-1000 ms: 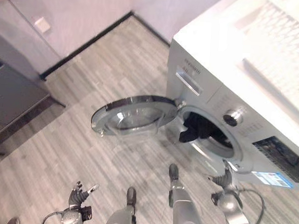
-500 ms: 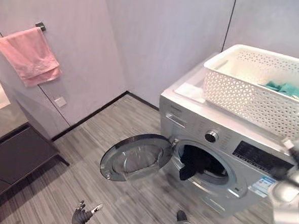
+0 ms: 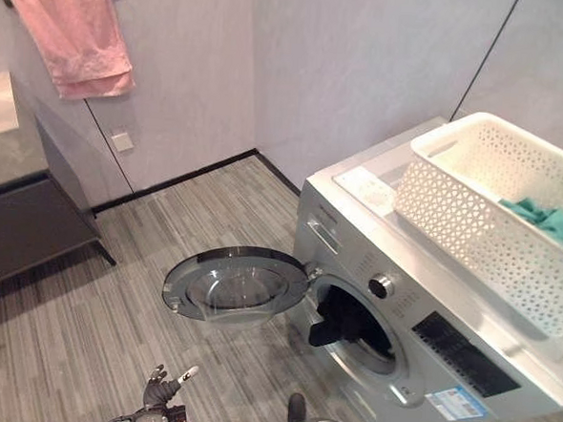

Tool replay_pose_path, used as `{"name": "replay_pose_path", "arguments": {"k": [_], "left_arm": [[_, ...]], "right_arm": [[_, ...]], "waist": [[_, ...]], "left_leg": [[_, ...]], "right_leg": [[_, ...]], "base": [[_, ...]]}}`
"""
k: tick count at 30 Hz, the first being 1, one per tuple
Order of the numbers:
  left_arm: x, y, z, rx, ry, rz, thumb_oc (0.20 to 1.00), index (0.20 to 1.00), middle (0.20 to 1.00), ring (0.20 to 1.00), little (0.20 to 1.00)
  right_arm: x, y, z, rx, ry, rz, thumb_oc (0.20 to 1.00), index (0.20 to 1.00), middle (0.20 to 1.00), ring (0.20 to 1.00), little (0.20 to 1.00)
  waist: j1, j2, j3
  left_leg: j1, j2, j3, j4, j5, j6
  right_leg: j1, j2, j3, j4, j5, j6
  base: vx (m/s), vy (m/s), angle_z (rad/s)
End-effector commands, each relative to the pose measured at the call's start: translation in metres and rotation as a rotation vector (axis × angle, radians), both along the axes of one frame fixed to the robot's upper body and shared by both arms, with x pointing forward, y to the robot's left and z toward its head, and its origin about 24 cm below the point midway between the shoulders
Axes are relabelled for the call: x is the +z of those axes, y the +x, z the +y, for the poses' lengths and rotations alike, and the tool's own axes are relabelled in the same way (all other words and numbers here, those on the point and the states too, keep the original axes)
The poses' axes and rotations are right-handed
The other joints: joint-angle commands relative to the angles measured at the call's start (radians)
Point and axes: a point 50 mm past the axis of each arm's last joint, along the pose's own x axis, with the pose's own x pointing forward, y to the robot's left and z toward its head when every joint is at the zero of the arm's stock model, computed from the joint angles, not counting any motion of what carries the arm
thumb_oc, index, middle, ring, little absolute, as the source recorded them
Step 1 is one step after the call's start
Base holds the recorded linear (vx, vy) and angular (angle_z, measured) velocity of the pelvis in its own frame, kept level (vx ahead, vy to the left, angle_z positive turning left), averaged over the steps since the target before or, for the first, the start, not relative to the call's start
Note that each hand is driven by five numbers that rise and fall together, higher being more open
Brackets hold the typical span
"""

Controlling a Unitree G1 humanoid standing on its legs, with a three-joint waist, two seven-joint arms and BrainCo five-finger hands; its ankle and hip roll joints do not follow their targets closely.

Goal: Grab the laundry basket,head to the washer,open it,put in the laundry and shut it.

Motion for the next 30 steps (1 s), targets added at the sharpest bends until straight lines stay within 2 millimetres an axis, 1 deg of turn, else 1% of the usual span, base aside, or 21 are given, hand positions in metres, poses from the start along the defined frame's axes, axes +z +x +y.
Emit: {"name": "replay_pose_path", "arguments": {"k": [1,2,3,4,5,6,7,8,9,10,11,13,14,18,19,20,24,25,26,27,30], "left_arm": [[0.016,-0.001,0.022,0.023,0.018,-0.079,1.0,1.0,1.0,1.0,1.0],[0.016,-0.001,0.025,0.01,0.011,-0.078,1.0,1.0,1.0,1.0,1.0],[0.016,-0.001,0.025,0.01,0.011,-0.078,1.0,1.0,1.0,1.0,1.0],[0.016,-0.002,0.026,0.005,0.005,-0.074,1.0,1.0,1.0,1.0,1.0],[0.013,-0.005,0.024,-0.017,-0.016,-0.056,1.0,1.0,1.0,1.0,1.0],[0.011,-0.006,0.022,-0.024,-0.029,-0.047,1.0,1.0,1.0,1.0,1.0],[0.006,-0.008,0.018,-0.043,-0.049,-0.024,1.0,1.0,1.0,1.0,1.0],[0.002,-0.013,0.014,-0.053,-0.071,-0.006,1.0,1.0,1.0,1.0,1.0],[0.002,-0.013,0.014,-0.053,-0.072,-0.006,1.0,1.0,1.0,1.0,1.0],[-0.001,-0.014,0.01,-0.069,-0.087,0.006,1.0,1.0,1.0,1.0,1.0],[-0.003,-0.012,0.01,-0.071,-0.097,0.014,1.0,1.0,1.0,1.0,1.0],[-0.005,-0.013,0.012,-0.073,-0.096,0.033,1.0,1.0,1.0,1.0,1.0],[-0.006,-0.014,0.01,-0.067,-0.102,0.033,1.0,1.0,1.0,1.0,1.0],[-0.008,-0.017,0.011,-0.077,-0.103,0.054,1.0,1.0,1.0,1.0,1.0],[-0.008,-0.017,0.01,-0.076,-0.104,0.054,1.0,1.0,1.0,1.0,1.0],[-0.009,-0.019,0.012,-0.078,-0.099,0.065,1.0,1.0,1.0,1.0,1.0],[-0.012,-0.026,0.013,-0.098,-0.089,0.102,1.0,1.0,1.0,1.0,1.0],[-0.012,-0.026,0.013,-0.097,-0.09,0.102,1.0,1.0,1.0,1.0,1.0],[-0.013,-0.028,0.013,-0.096,-0.089,0.11,1.0,1.0,1.0,1.0,1.0],[-0.014,-0.032,0.014,-0.097,-0.087,0.126,1.0,1.0,1.0,1.0,1.0],[-0.015,-0.034,0.014,-0.102,-0.087,0.138,1.0,1.0,1.0,1.0,1.0]], "right_arm": [[0.008,0.007,0.002,0.123,0.082,0.198,1.0,1.0,1.0,1.0,1.0],[0.009,0.01,-0.008,0.077,0.08,0.368,1.0,1.0,1.0,1.0,1.0],[0.009,0.01,-0.007,0.078,0.079,0.368,1.0,1.0,1.0,1.0,1.0],[0.01,0.007,-0.014,0.052,0.078,0.441,1.0,1.0,1.0,1.0,1.0],[0.005,0.005,-0.023,0.033,0.099,0.571,1.0,1.0,1.0,1.0,1.0],[0.001,0.006,-0.025,0.042,0.105,0.643,1.0,1.0,1.0,1.0,1.0],[-0.005,0.008,-0.029,0.036,0.12,0.713,1.0,1.0,1.0,1.0,1.0],[-0.012,0.008,-0.035,0.01,0.117,0.786,1.0,1.0,1.0,1.0,1.0],[-0.012,0.008,-0.035,0.01,0.117,0.786,1.0,1.0,1.0,1.0,1.0],[-0.018,0.012,-0.033,0.012,0.107,0.85,1.0,1.0,1.0,1.0,1.0],[-0.03,0.022,-0.031,0.022,0.095,0.938,1.0,1.0,1.0,1.0,1.0],[-0.044,0.034,-0.027,0.03,0.09,1.042,1.0,1.0,1.0,1.0,1.0],[-0.042,0.037,-0.025,0.032,0.082,1.043,1.0,1.0,1.0,1.0,1.0],[-0.066,0.049,-0.031,-0.013,0.104,1.207,1.0,1.0,1.0,1.0,1.0],[-0.065,0.049,-0.03,-0.013,0.102,1.208,1.0,1.0,1.0,1.0,1.0],[-0.072,0.051,-0.034,-0.044,0.108,1.242,1.0,1.0,1.0,1.0,1.0],[-0.078,0.056,-0.047,-0.141,0.128,1.273,1.0,1.0,1.0,1.0,1.0],[-0.078,0.056,-0.047,-0.141,0.127,1.273,1.0,1.0,1.0,1.0,1.0],[-0.079,0.056,-0.051,-0.166,0.136,1.272,1.0,1.0,1.0,1.0,1.0],[-0.077,0.055,-0.06,-0.227,0.155,1.259,1.0,1.0,1.0,1.0,1.0],[-0.076,0.054,-0.065,-0.258,0.162,1.258,1.0,1.0,1.0,1.0,1.0]], "waist": [[-0.002,-0.018,-0.026],[-0.008,-0.031,-0.026],[-0.009,-0.033,-0.028],[-0.01,-0.035,-0.025],[-0.004,-0.034,-0.023],[0.002,-0.032,-0.014],[0.0,-0.025,-0.008],[-0.011,-0.014,-0.01],[-0.01,-0.013,-0.01],[-0.005,-0.016,-0.01],[0.002,-0.022,-0.011],[0.005,-0.028,-0.018],[0.0,-0.023,-0.018],[0.006,-0.02,-0.035],[0.006,-0.019,-0.035],[0.01,-0.019,-0.038],[0.022,-0.013,-0.042],[0.021,-0.012,-0.042],[0.023,-0.01,-0.043],[0.028,-0.006,-0.042],[0.03,-0.004,-0.04]], "left_leg": [[0.075,0.05,0.074,0.019,0.089,0.079],[0.048,0.023,0.1,-0.098,0.032,0.067],[0.047,0.02,0.101,-0.103,0.038,0.068],[0.032,0.017,0.113,-0.183,0.027,0.055],[0.025,0.014,0.115,-0.35,0.035,0.035],[0.011,0.017,0.113,-0.382,0.054,0.024],[0.024,0.035,0.132,-0.416,0.055,0.02],[0.038,0.04,0.141,-0.434,0.063,0.014],[0.04,0.041,0.141,-0.435,0.064,0.014],[0.043,0.04,0.134,-0.432,0.061,0.011],[0.062,0.035,0.14,-0.437,0.056,0.007],[0.092,0.033,0.157,-0.453,0.054,0.006],[0.095,0.033,0.159,-0.455,0.054,0.006],[0.133,0.026,0.164,-0.494,0.057,0.004],[0.134,0.026,0.164,-0.495,0.058,0.004],[0.143,0.025,0.165,-0.511,0.065,0.002],[0.15,0.021,0.155,-0.532,0.074,0.002],[0.151,0.021,0.154,-0.533,0.074,0.002],[0.151,0.021,0.151,-0.537,0.078,0.002],[0.148,0.022,0.144,-0.539,0.083,0.002],[0.144,0.023,0.137,-0.538,0.087,0.001]], "right_leg": [[0.073,-0.072,0.105,-0.106,-0.024,0.097],[0.089,-0.083,0.09,-0.11,-0.04,0.109],[0.087,-0.086,0.091,-0.111,-0.038,0.11],[0.096,-0.089,0.082,-0.11,-0.046,0.115],[0.099,-0.087,0.075,-0.109,-0.061,0.125],[0.108,-0.086,0.069,-0.102,-0.071,0.127],[0.107,-0.077,0.063,-0.084,-0.082,0.13],[0.11,-0.068,0.064,-0.081,-0.089,0.132],[0.11,-0.067,0.064,-0.081,-0.089,0.132],[0.112,-0.066,0.071,-0.079,-0.085,0.13],[0.122,-0.073,0.078,-0.085,-0.078,0.135],[0.14,-0.08,0.088,-0.097,-0.078,0.137],[0.142,-0.08,0.089,-0.097,-0.078,0.137],[0.154,-0.09,0.094,-0.106,-0.078,0.144],[0.155,-0.09,0.094,-0.106,-0.078,0.144],[0.158,-0.092,0.089,-0.11,-0.078,0.146],[0.159,-0.095,0.08,-0.12,-0.075,0.15],[0.159,-0.095,0.08,-0.12,-0.075,0.15],[0.159,-0.095,0.077,-0.123,-0.075,0.15],[0.157,-0.095,0.073,-0.127,-0.075,0.149],[0.154,-0.095,0.069,-0.128,-0.075,0.148]], "base": [[0.13,-0.011,0.29],[0.12,-0.017,0.27],[0.13,0.02,0.36],[0.08,0.068,0.21],[0.1,0.096,0.48],[0.08,0.125,0.5],[0.06,0.094,0.64],[0.05,0.065,0.13],[0.05,0.04,-0.28],[0.09,0.066,-0.4],[0.13,0.091,-0.35],[0.12,0.068,-0.27],[0.08,0.038,-0.26],[0.08,0.047,-0.32],[0.09,0.051,-0.22],[0.06,0.027,-0.14],[0.05,0.017,0.01],[0.03,-0.002,0.09],[0.03,-0.017,0.1],[0.03,-0.017,0.07],[0.03,-0.031,0.12]]}}
